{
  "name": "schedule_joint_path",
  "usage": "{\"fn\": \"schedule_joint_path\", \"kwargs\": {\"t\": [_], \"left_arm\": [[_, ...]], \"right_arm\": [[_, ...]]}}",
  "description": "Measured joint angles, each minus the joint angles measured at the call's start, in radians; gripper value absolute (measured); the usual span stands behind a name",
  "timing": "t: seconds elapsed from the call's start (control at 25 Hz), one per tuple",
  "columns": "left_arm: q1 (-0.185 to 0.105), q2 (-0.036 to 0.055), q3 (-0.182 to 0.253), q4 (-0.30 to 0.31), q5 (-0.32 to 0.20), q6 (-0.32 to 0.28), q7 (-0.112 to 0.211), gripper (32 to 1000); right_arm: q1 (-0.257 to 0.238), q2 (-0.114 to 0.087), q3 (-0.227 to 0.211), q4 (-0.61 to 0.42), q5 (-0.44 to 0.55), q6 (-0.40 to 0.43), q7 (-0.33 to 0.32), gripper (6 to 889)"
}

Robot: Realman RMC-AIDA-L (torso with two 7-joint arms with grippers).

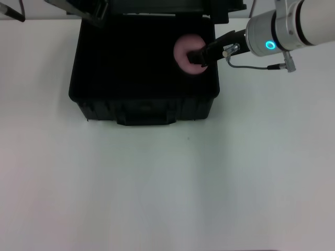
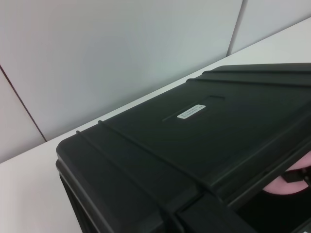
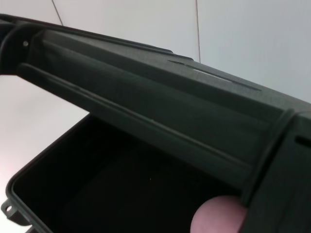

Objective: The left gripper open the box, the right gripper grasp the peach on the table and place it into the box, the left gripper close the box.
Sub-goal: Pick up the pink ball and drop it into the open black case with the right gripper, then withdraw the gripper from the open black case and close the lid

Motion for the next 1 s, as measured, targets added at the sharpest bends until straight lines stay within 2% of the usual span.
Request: {"fn": "schedule_joint_path", "kwargs": {"t": [0.2,0.44,0.52,1.0], "left_arm": [[0.0,0.0,0.0,0.0,0.0,-0.001,0.0,33],[0.0,0.0,0.0,0.0,0.002,-0.001,0.001,33],[0.0,0.0,0.0,0.0,0.002,-0.002,0.002,32],[0.002,0.0,0.0,-0.002,0.004,-0.002,0.003,32]], "right_arm": [[0.0,0.0,0.0,0.0,0.0,0.0,-0.001,115],[0.0,-0.001,0.0,-0.001,0.0,0.0,-0.001,342],[0.0,-0.002,0.0,-0.003,0.0,0.0,0.0,588],[0.0,-0.003,0.002,-0.007,0.0,0.007,0.004,819]]}}
